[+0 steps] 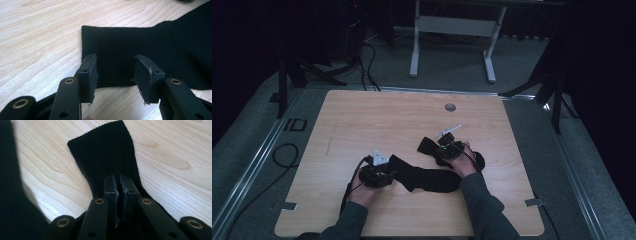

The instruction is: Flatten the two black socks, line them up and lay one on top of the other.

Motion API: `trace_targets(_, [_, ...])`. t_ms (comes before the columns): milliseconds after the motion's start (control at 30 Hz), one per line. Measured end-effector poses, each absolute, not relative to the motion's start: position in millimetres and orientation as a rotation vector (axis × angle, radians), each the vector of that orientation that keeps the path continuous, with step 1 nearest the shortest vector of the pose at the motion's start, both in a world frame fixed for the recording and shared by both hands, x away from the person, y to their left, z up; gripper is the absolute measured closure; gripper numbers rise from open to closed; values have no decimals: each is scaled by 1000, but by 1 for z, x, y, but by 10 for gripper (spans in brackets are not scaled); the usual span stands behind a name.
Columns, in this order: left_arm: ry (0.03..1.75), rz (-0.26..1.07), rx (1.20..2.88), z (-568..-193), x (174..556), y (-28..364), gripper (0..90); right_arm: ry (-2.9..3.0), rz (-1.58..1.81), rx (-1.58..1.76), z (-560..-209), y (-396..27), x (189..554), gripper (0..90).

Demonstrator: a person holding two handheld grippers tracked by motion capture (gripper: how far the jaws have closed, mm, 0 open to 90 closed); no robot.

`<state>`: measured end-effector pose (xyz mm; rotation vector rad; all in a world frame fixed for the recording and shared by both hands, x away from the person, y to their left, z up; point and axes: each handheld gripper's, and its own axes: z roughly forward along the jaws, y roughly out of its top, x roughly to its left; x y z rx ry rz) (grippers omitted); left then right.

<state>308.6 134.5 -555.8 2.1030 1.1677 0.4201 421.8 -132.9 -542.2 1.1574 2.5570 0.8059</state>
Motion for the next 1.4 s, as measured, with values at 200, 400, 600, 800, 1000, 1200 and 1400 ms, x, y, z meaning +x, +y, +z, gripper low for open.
trace_targets(200, [1170, 419, 2102, -556, 308, 134, 536, 2556, 866, 1133, -534, -121, 416, 847])
trace_targets(400, [1172, 413, 2101, -556, 307, 134, 534, 2526, 959, 1106, -508, -113, 406, 848])
trace_targets(600, [1176, 412, 2097, -556, 306, 133, 534, 2490, 1016, 1091, -485, -108, 394, 848])
trace_targets(800, [1177, 410, 2096, -556, 306, 133, 532, 2467, 1098, 1121, -466, -105, 381, 848])
trace_targets(1000, [1182, 403, 2091, -556, 306, 133, 529, 2519, 1098, 1129, -475, -86, 359, 848])
trace_targets(1200, [1186, 392, 2081, -557, 306, 133, 528, 2551, 1074, 1133, -488, -73, 351, 847])
trace_targets(1400, [1208, 360, 2040, -554, 306, 139, 534, 2570, 1074, 1164, -499, -68, 348, 847])
